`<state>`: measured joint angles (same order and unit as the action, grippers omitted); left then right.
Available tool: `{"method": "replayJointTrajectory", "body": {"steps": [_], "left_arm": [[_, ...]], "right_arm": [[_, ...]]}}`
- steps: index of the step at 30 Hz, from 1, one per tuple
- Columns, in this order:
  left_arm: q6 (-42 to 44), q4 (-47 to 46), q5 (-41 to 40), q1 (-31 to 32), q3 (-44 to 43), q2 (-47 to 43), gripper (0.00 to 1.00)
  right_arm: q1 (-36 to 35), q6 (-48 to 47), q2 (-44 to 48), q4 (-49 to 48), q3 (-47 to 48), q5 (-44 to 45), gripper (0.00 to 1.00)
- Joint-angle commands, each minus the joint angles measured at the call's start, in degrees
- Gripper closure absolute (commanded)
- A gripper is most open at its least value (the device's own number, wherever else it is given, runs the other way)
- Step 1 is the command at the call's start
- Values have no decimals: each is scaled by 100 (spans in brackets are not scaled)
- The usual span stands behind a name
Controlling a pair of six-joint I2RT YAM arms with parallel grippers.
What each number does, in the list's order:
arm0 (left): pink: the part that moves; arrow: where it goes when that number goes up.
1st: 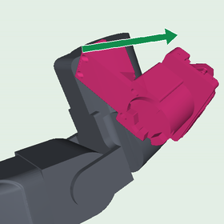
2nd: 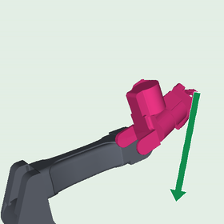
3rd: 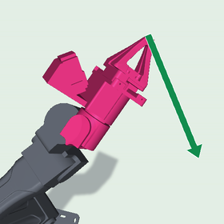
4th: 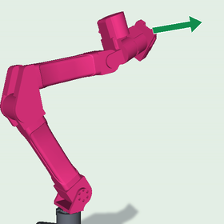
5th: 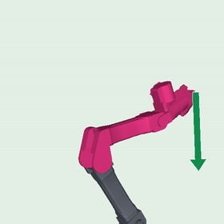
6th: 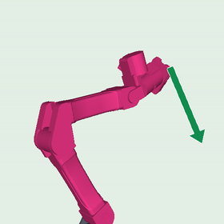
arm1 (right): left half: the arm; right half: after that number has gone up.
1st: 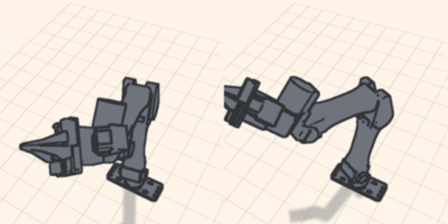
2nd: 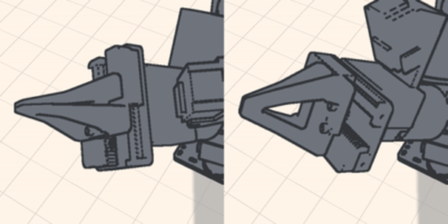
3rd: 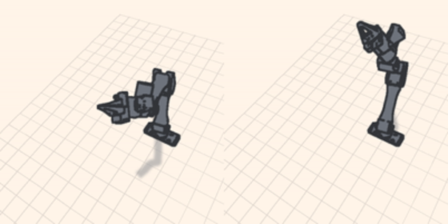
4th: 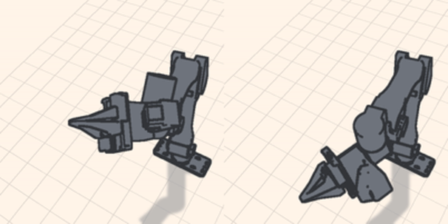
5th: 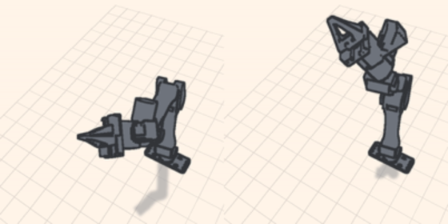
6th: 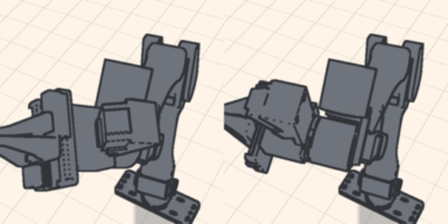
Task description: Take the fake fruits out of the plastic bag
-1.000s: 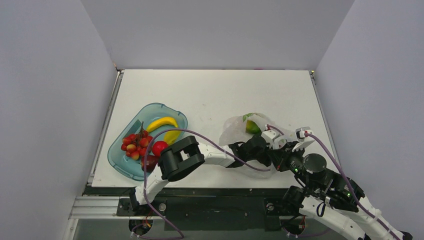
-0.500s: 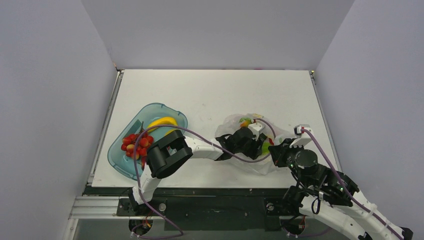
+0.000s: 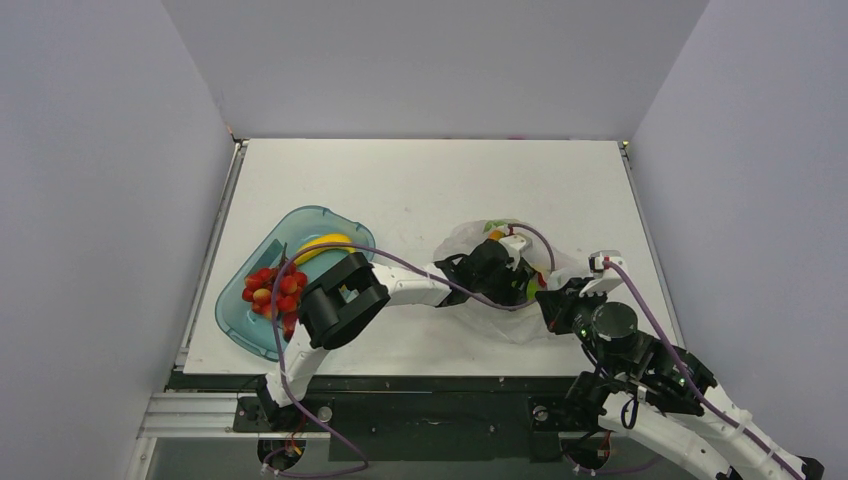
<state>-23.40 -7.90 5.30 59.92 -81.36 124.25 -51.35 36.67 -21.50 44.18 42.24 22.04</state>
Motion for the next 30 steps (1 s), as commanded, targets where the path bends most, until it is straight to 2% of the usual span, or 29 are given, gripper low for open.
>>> {"method": "replayJointTrajectory", "body": {"steps": [1,5,6,11,26,28,30], "left_arm": [[-46,385,-387,25,19,135,40],[102,616,-477,48,25,33,54],[152,633,-477,62,33,-22,61],[212,780,-440,81,7,-179,73],[44,1098,-52,28,237,-1384,79],[-48,1135,132,-5,274,-1571,86],[-232,1112,554,-98,329,-1728,88]], "right_arm": [[-114,-13,-70,-209,-47,71,100],[-459,122,-37,-122,-37,460,100],[-559,153,-1,-113,-40,504,100],[-751,244,179,-71,-49,728,100],[-775,533,-7,95,18,965,100],[-778,651,29,106,-16,1024,100],[-776,706,29,112,-36,1076,100]]}}
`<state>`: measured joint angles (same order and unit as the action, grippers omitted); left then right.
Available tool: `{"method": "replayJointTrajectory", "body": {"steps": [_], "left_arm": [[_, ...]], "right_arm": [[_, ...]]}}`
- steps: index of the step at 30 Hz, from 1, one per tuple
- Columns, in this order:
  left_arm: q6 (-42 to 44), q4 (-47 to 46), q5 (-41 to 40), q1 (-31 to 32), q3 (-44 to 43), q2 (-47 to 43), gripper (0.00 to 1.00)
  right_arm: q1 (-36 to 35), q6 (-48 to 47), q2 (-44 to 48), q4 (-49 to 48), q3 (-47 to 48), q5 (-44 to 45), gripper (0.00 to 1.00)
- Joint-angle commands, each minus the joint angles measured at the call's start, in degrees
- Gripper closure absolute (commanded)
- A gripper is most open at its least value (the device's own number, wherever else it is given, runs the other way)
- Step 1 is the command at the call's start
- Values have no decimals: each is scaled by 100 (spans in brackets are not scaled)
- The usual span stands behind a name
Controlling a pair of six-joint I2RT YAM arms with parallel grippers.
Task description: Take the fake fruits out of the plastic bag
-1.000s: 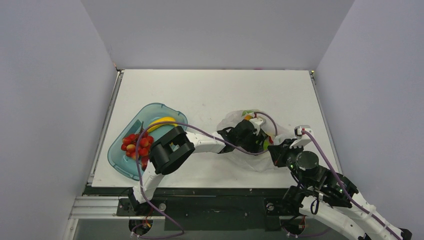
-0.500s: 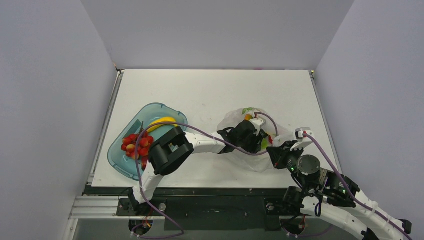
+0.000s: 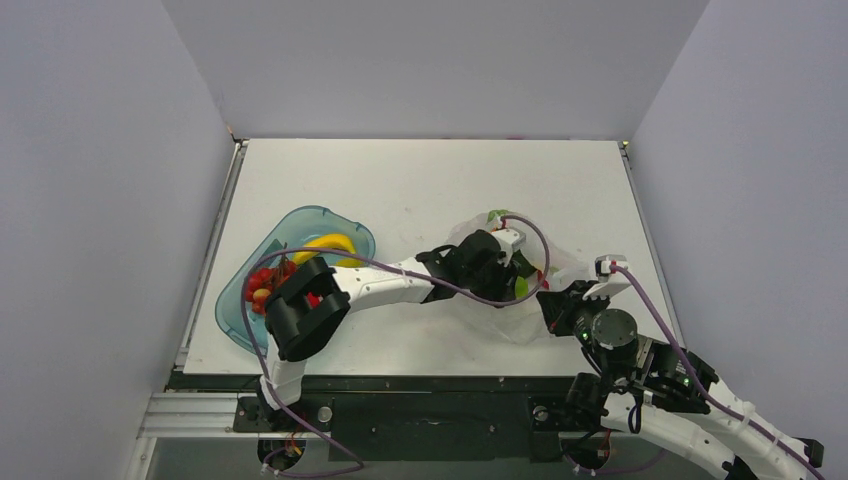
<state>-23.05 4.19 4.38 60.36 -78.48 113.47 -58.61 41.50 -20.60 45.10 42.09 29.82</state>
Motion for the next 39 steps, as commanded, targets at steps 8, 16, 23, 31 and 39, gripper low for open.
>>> {"method": "replayJointTrajectory", "body": {"steps": [8,16,23,31,39], "left_arm": [[-1193,-623,1869,-491,482,-1448,96],[-1300,-802,2858,-709,666,-2666,100],[-352,584,1738,-1078,878,-4005,100],[510,2638,-2999,-1423,1294,-4807,100],[-152,2490,-3917,-2868,2281,-4637,100]], "right_arm": [[-54,553,29,245,-88,739,100],[-54,688,52,324,-130,984,100],[-54,685,1,324,-129,1019,100],[-69,728,213,324,-165,1078,100],[-79,706,148,328,-151,1089,100]]}}
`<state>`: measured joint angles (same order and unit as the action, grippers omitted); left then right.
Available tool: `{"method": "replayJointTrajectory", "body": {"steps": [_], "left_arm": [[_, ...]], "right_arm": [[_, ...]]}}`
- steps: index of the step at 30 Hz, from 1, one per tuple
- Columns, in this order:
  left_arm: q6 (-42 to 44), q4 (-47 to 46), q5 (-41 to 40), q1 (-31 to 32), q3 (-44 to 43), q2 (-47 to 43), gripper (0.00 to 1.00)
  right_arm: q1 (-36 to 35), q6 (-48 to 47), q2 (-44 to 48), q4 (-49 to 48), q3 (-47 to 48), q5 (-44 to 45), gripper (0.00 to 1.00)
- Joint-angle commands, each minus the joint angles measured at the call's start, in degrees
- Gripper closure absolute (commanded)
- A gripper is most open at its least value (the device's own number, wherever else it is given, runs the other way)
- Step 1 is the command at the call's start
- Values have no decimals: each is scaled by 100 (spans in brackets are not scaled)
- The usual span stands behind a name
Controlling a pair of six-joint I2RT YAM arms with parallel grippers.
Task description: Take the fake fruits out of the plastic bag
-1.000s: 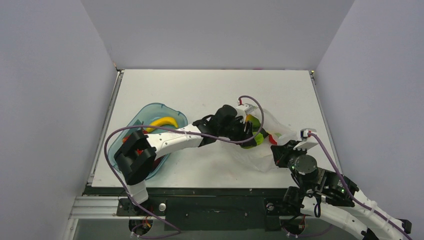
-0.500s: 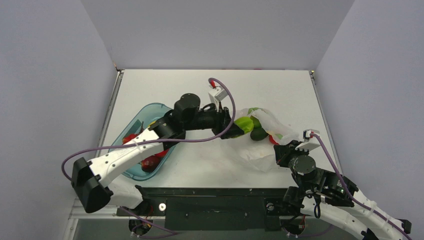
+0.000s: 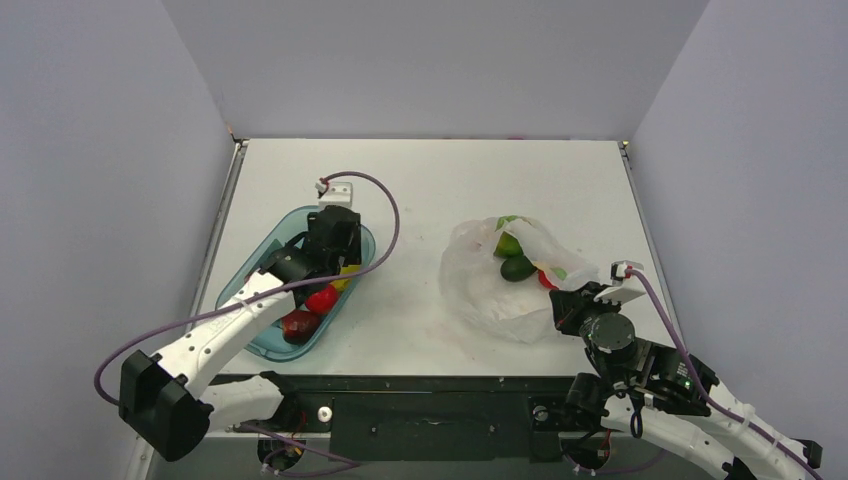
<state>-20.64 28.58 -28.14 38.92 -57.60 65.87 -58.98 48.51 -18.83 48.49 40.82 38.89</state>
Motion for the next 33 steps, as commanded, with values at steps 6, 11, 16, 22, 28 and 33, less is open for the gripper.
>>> {"method": "replayJointTrajectory", "body": {"steps": [6,11,16,22,28,33], "left_arm": [[-1077,-909,570,-2022,698,605,100],[-1134,-988,750,-2372,509,1262,100],[-1013,-1029,1454,-2511,512,1827,93],[-1069,-1306,1624,-2553,991,1582,51],[-837,-1224,1712,-2584,1137,899,25],[-738,-1461,3231,-2636,1186,138,23]], "right_arm": [[-48,14,37,-8,-30,204,100],[-56,34,71,5,-32,241,100],[-67,49,86,38,-7,265,100],[-86,70,101,55,-4,281,100],[-93,71,61,60,9,284,100],[-102,79,95,112,70,175,100]]}}
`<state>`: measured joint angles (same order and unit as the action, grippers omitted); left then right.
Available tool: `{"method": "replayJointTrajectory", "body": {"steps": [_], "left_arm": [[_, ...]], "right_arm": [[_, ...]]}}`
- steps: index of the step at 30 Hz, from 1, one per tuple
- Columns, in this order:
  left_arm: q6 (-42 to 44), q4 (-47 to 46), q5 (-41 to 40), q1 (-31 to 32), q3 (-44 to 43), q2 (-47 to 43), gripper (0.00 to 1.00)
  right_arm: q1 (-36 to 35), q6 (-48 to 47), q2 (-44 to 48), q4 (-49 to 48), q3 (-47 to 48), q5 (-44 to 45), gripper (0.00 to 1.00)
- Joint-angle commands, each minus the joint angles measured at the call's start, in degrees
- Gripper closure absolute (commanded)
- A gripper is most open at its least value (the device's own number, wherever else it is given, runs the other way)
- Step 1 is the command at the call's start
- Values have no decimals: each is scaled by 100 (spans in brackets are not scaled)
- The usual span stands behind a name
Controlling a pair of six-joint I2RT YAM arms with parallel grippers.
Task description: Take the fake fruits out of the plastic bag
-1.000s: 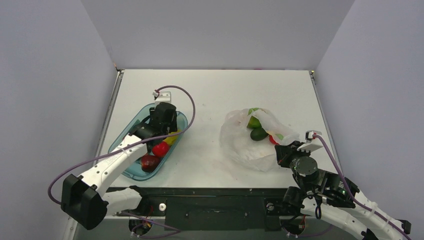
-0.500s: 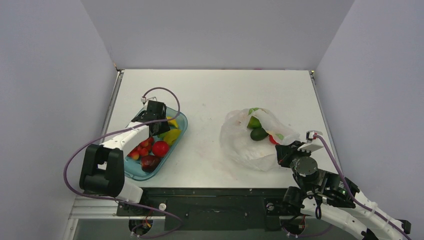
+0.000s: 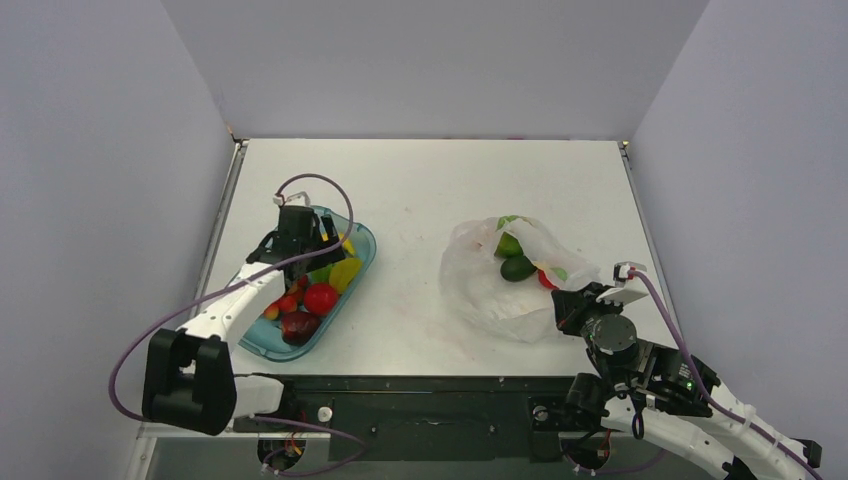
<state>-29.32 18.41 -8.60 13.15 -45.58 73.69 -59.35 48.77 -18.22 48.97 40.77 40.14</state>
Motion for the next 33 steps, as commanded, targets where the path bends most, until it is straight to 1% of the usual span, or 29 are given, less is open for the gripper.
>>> {"method": "replayJointTrajectory", "body": {"steps": [1,2,3,4,5,6,7,8,9,10,11,12,13,14,15,16,17,18,19,20,21,25,28,29,30,31,32,33], "left_arm": [[81,-719,1876,-56,21,-750,23],[-79,-1154,2203,-48,133,-984,23],[-191,-1401,2798,13,188,-1105,24],[-479,-1986,2998,184,313,-1305,24],[-615,-2226,3212,318,370,-1481,24],[-811,-2612,3236,684,422,-1551,24],[-900,-2732,3108,902,416,-1650,24],[-922,-2936,2973,1408,389,-1688,24],[-938,-3066,2709,1655,378,-1712,24],[-928,-3356,2575,2177,351,-1698,24],[-861,-3539,2330,2426,350,-1629,24],[-792,-3863,2219,2938,316,-1572,24],[-623,-3986,1995,3194,211,-1389,24],[-506,-4129,1893,3655,134,-1281,24],[-228,-4154,1694,3864,-83,-984,25],[-76,-4103,1589,4263,-210,-828,25],[238,-4036,1357,4445,-521,-480,26],[390,-3840,1191,4777,-697,-290,27],[708,-3724,1083,4921,-1018,61,28],[831,-3538,762,5197,-1174,222,29],[1018,-3446,626,5404,-1450,549,30],[1370,-3178,406,5667,-2053,1409,34],[1543,-3009,628,5689,-2626,2182,34],[1583,-2799,687,5674,-2765,2372,35],[1650,-2663,733,5665,-3111,2706,38],[1680,-2348,722,5646,-3288,2872,40],[1734,-2235,667,5642,-3532,3139,44],[1744,-2144,623,5610,-3613,3246,44]], "right_arm": [[-60,73,41,80,86,31,100],[-60,90,48,133,119,1,100],[-66,157,64,176,139,-11,100],[-67,273,73,278,176,-45,100],[-67,361,97,362,194,-61,100],[-63,600,107,595,229,-86,100],[-61,771,92,749,251,-86,100],[-59,1109,65,1151,305,-70,100],[-59,1267,-21,1335,333,-56,100],[-57,1488,-75,1677,378,-58,100],[-58,1562,-164,1805,398,-72,100],[-59,1663,-204,1992,392,-106,100],[-59,1702,-291,2123,377,-121,100],[-59,1753,-383,2168,350,-116,100],[-54,1782,-432,2270,321,-93,100],[-56,1821,-554,2316,306,-76,100],[-57,1838,-601,2384,295,-41,100],[-63,1835,-654,2391,301,-24,100],[-62,1814,-668,2379,315,-4,100],[-65,1775,-636,2366,321,8,100],[-65,1740,-598,2309,340,22,100],[-66,1586,-203,2139,330,51,100],[-65,1595,142,2080,260,55,100],[-65,1606,195,2068,244,55,100],[-66,1607,275,2065,244,53,100],[-67,1602,301,2060,250,59,100],[-68,1592,343,2059,263,52,100],[-68,1585,358,2061,268,49,100]]}}
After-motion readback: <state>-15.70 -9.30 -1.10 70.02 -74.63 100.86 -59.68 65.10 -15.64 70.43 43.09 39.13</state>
